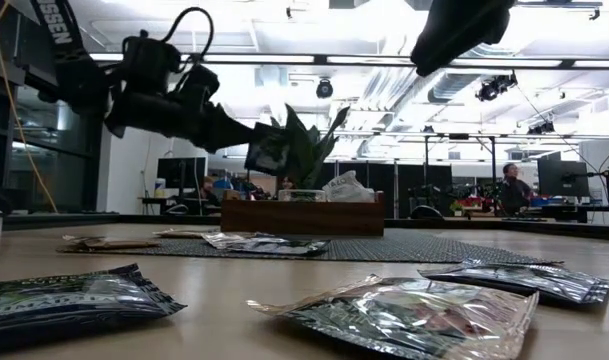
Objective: Pick & Place Tea
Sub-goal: Put the purple tea bag into the left section of the wooden organizer
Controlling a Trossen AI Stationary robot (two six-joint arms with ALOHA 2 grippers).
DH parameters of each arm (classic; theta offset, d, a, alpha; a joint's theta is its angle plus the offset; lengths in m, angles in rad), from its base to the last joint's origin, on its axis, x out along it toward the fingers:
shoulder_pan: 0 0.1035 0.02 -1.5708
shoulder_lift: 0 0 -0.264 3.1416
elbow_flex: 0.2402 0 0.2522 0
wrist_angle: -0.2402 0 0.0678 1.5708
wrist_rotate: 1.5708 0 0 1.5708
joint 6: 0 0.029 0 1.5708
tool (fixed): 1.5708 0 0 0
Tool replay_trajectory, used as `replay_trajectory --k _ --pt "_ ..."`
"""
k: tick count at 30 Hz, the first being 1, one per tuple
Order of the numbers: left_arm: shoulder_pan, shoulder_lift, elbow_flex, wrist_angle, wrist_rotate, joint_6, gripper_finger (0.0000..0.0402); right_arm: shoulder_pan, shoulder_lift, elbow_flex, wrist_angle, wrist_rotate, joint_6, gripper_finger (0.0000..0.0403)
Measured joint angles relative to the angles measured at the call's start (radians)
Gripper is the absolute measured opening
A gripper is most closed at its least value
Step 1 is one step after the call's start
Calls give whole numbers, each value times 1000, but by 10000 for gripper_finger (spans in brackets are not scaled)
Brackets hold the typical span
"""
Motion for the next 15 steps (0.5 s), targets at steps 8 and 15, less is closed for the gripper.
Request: replay_trajectory --k 8,15 --pt "84 -2 -49 47 35 14 0 0 0 0 33 2 0 158" --pt "141 -2 -55 67 99 6 0 0 0 0 47 4 0 163"
